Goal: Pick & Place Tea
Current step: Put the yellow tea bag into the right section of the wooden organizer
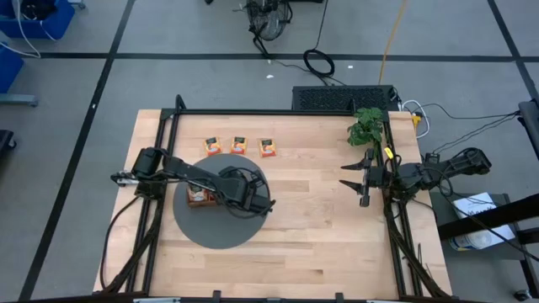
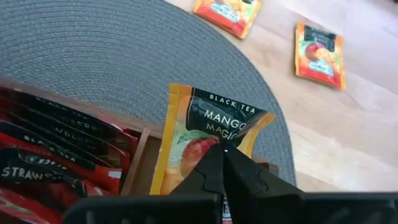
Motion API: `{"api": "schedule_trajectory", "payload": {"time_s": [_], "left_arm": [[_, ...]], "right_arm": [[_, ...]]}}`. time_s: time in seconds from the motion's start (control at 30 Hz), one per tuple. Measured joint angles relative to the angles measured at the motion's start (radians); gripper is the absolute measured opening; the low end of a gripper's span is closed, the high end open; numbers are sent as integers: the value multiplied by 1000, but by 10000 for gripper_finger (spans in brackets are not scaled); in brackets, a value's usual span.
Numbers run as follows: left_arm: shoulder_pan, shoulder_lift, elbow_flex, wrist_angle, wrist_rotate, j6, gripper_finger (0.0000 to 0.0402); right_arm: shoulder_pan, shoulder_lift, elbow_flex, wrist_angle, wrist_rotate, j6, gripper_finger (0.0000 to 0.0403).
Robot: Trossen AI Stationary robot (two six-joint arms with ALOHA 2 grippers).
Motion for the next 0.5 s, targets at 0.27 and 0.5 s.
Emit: {"api": "schedule_trajectory", "payload": {"time_s": [0.27,0.5], "left_arm": [[-17,0,-16,19,8,10,14],[-27,0,-41,21,22,-21,15]], "right_arm": [[0,0,0,0,0,0,187],[0,0,0,0,0,0,187]]}}
